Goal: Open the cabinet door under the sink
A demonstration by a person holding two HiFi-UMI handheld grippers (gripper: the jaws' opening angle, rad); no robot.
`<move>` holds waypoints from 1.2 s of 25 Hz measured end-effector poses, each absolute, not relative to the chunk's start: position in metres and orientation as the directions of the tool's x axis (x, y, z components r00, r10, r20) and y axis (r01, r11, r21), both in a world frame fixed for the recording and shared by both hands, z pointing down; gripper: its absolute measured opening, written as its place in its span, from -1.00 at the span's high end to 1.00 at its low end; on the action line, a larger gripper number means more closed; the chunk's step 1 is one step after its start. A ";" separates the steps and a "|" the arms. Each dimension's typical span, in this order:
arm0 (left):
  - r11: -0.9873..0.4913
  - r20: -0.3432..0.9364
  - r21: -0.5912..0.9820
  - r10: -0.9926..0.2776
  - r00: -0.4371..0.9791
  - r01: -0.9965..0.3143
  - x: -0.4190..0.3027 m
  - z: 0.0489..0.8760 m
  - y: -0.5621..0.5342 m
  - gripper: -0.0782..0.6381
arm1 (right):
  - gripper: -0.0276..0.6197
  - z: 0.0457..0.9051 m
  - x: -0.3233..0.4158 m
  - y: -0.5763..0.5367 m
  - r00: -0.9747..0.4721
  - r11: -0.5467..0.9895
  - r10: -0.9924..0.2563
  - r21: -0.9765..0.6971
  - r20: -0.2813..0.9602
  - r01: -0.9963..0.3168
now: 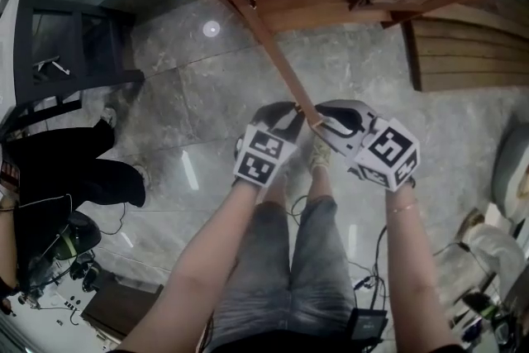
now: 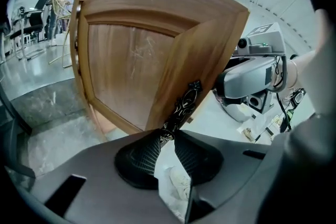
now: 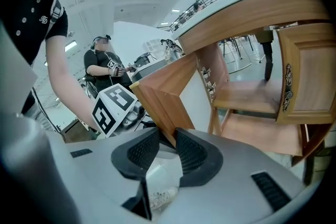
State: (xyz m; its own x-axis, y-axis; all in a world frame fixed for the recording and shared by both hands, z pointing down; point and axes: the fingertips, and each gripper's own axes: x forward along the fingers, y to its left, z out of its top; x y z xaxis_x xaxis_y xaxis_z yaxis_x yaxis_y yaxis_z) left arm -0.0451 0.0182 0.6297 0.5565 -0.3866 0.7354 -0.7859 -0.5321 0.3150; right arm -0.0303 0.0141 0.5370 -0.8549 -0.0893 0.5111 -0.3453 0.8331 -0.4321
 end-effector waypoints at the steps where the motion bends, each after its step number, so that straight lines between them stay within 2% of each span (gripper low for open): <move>1: -0.528 0.738 0.313 -0.388 0.552 -0.789 -0.051 0.630 0.021 0.55 | 0.59 0.537 -0.036 0.018 -0.860 0.832 -0.087 -0.438 0.503 -0.341; 7: -0.526 0.765 0.283 -0.380 0.519 -0.802 -0.083 0.630 0.038 0.55 | 0.59 0.539 -0.064 0.037 -0.878 0.823 -0.056 -0.475 0.476 -0.310; 17: -0.429 0.781 0.278 -0.420 0.462 -0.860 -0.129 0.631 0.052 0.55 | 0.62 0.539 -0.105 0.051 -0.893 0.822 -0.053 -0.488 0.447 -0.294; 30: -0.401 0.820 0.281 -0.371 0.435 -0.872 -0.128 0.633 0.059 0.54 | 0.62 0.536 -0.105 0.051 -0.865 0.822 -0.121 -0.440 0.487 -0.363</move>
State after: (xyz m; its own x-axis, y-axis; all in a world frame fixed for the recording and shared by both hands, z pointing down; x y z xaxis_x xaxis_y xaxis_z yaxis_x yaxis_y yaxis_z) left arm -0.1279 0.0591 0.6328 0.4355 -0.3711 0.8202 -0.8718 -0.4010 0.2814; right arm -0.1055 0.0505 0.5357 -0.8651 -0.1214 0.4867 -0.3627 0.8216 -0.4398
